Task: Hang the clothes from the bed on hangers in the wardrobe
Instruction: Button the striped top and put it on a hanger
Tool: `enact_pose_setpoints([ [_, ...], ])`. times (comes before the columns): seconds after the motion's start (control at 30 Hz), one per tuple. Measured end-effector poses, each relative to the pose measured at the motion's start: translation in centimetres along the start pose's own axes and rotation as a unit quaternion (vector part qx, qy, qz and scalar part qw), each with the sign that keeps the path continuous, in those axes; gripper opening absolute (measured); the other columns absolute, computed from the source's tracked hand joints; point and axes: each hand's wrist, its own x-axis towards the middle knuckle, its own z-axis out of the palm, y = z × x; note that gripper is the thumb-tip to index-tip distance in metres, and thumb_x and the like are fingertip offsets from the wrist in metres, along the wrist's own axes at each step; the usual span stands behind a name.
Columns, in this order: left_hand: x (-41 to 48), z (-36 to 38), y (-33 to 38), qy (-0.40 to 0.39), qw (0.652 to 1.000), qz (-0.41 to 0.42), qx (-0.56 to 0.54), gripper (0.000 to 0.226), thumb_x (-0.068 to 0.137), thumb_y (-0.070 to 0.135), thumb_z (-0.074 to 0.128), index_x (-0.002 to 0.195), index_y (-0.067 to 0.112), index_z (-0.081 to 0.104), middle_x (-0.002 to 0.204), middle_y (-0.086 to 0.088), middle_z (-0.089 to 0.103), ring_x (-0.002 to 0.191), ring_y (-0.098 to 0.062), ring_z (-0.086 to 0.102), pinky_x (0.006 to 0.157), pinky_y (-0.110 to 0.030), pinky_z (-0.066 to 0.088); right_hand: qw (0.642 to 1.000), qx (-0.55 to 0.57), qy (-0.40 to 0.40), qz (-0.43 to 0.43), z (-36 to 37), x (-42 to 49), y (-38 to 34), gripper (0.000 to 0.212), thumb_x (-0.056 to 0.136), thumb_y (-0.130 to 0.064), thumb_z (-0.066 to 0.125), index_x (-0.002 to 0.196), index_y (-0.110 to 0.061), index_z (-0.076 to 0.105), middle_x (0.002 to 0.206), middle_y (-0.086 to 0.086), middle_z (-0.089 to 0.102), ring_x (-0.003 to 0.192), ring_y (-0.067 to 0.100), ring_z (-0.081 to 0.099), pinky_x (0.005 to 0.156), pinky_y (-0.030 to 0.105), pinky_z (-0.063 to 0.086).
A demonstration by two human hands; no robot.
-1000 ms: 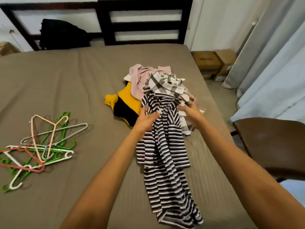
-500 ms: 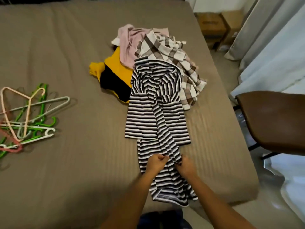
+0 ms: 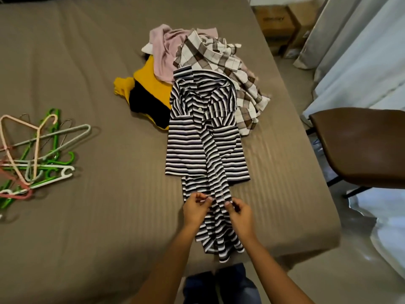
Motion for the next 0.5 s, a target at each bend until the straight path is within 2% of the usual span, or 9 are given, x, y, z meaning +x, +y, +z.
enact_pose_setpoints([
  [0.07, -0.7, -0.4, 0.2, -0.013, 0.999, -0.006, -0.03, 0.01, 0.087, 0.024, 0.066, 0.082, 0.018, 0.062, 0.086, -0.003, 0.067, 0.083, -0.019, 0.064, 0.074, -0.033, 0.056, 0.983, 0.162, -0.062, 0.064, 0.4, -1.0, -0.9, 0.014, 0.093, -0.001, 0.052, 0.086, -0.011, 0.058, 0.075, 0.0, 0.063, 0.072, 0.012, 0.056, 0.07, 0.027, 0.049],
  [0.13, -1.5, -0.7, 0.5, -0.077, 0.995, -0.024, -0.053, 0.009, 0.091, 0.023, 0.062, 0.086, 0.016, 0.064, 0.078, 0.002, 0.063, 0.071, -0.007, 0.058, 0.064, -0.022, 0.05, 0.948, 0.255, -0.109, 0.154, 1.1, -1.9, -1.1, 0.013, 0.094, 0.004, 0.048, 0.093, -0.009, 0.052, 0.082, 0.007, 0.062, 0.08, 0.018, 0.058, 0.079, 0.032, 0.049],
  [0.2, -2.1, -1.0, 0.6, -0.125, 0.992, -0.017, -0.024, 0.007, 0.091, 0.02, 0.06, 0.09, 0.014, 0.063, 0.074, 0.006, 0.061, 0.055, 0.006, 0.052, 0.053, -0.01, 0.04, 0.969, 0.183, -0.091, 0.136, 1.5, -2.5, -0.8, 0.018, 0.09, 0.006, 0.052, 0.089, -0.011, 0.049, 0.081, 0.008, 0.057, 0.077, 0.014, 0.056, 0.076, 0.03, 0.048],
  [0.23, -2.3, -1.2, 0.5, -0.135, 0.991, -0.013, -0.017, 0.005, 0.091, 0.017, 0.06, 0.091, 0.012, 0.063, 0.073, 0.006, 0.06, 0.049, 0.009, 0.05, 0.049, -0.007, 0.037, 0.985, 0.133, -0.066, 0.093, 1.7, -2.6, -0.5, 0.022, 0.087, 0.007, 0.056, 0.086, -0.014, 0.049, 0.078, 0.004, 0.055, 0.072, 0.006, 0.054, 0.071, 0.026, 0.046],
  [0.3, -2.5, -1.6, 0.3, -0.133, 0.991, -0.015, -0.026, 0.003, 0.092, 0.012, 0.058, 0.091, 0.011, 0.061, 0.073, 0.004, 0.059, 0.045, 0.009, 0.049, 0.046, -0.006, 0.035, 0.999, 0.036, -0.034, -0.015, 2.0, -3.1, -0.6, 0.024, 0.084, 0.004, 0.061, 0.085, -0.019, 0.052, 0.081, -0.001, 0.054, 0.068, -0.001, 0.052, 0.068, 0.019, 0.044],
  [0.37, -2.7, -2.2, 0.4, -0.105, 0.993, -0.018, -0.041, 0.006, 0.092, 0.009, 0.057, 0.087, 0.011, 0.06, 0.072, 0.002, 0.059, 0.05, 0.004, 0.051, 0.048, -0.009, 0.038, 0.997, 0.013, -0.035, -0.071, 2.2, -4.0, -1.0, 0.015, 0.084, -0.012, 0.068, 0.094, -0.019, 0.059, 0.093, -0.002, 0.058, 0.08, 0.001, 0.056, 0.075, 0.016, 0.047],
  [0.43, -3.0, -2.8, 0.5, -0.085, 0.995, -0.016, -0.048, 0.006, 0.091, 0.008, 0.058, 0.086, 0.012, 0.06, 0.072, 0.002, 0.061, 0.06, -0.004, 0.053, 0.054, -0.014, 0.041, 0.996, 0.057, -0.054, -0.046, 2.4, -4.5, -1.3, 0.022, 0.079, -0.024, 0.075, 0.096, -0.018, 0.063, 0.093, -0.002, 0.062, 0.082, 0.006, 0.058, 0.077, 0.021, 0.051],
  [0.5, -3.3, -3.4, 0.5, -0.086, 0.995, -0.004, -0.049, 0.007, 0.089, 0.007, 0.061, 0.084, 0.012, 0.061, 0.073, 0.0, 0.064, 0.066, -0.009, 0.056, 0.061, -0.017, 0.045, 0.994, 0.092, -0.065, -0.012, 2.4, -4.2, -1.4, 0.018, 0.075, -0.017, 0.079, 0.086, -0.017, 0.064, 0.08, 0.001, 0.065, 0.073, 0.011, 0.059, 0.073, 0.029, 0.053],
])
